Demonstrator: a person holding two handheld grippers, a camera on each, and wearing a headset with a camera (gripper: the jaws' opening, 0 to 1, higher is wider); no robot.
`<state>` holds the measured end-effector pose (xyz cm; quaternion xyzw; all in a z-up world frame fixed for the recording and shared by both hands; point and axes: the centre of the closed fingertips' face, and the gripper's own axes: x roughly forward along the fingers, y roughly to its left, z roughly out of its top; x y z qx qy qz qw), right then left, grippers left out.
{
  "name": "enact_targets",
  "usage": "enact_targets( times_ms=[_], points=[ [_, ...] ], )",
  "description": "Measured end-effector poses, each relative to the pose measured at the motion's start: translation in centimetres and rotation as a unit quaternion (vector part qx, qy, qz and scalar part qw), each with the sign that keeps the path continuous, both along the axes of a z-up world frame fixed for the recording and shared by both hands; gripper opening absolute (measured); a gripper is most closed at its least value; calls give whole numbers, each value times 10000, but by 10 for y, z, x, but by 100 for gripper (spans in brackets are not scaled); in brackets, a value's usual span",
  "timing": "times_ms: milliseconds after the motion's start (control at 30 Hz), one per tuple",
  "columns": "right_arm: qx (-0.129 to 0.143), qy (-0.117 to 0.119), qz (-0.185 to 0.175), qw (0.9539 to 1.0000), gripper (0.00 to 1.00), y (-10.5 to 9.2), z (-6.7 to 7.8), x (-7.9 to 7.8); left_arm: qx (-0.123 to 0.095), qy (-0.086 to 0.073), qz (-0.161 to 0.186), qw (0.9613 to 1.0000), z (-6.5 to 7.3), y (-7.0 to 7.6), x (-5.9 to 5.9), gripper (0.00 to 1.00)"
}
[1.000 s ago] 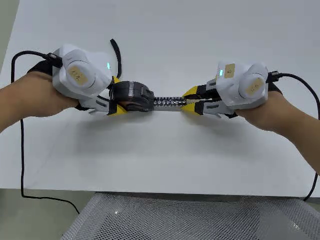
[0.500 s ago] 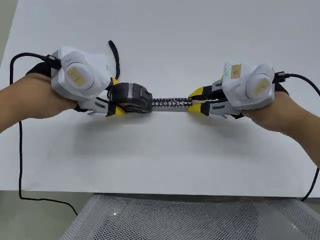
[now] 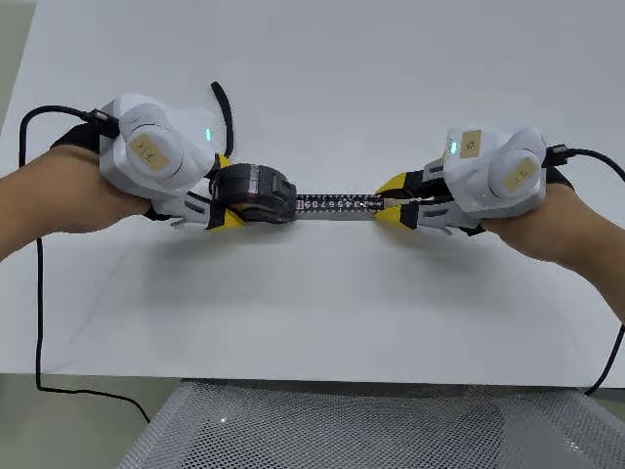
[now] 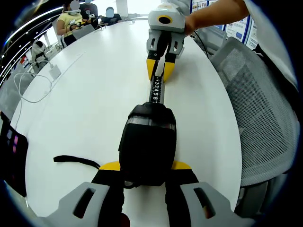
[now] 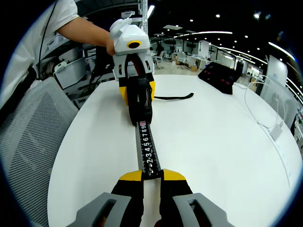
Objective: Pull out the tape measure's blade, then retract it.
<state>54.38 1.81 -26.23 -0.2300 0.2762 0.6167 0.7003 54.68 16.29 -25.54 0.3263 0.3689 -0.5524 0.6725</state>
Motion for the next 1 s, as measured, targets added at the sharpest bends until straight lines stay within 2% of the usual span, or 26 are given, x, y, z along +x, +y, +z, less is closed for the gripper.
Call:
enact_targets(
  times_ms=[1000],
  points=[
    [-230, 10, -120, 9997, 7, -35, -4, 2, -4, 15, -20, 10000, 0, -1, 0, 28]
  ],
)
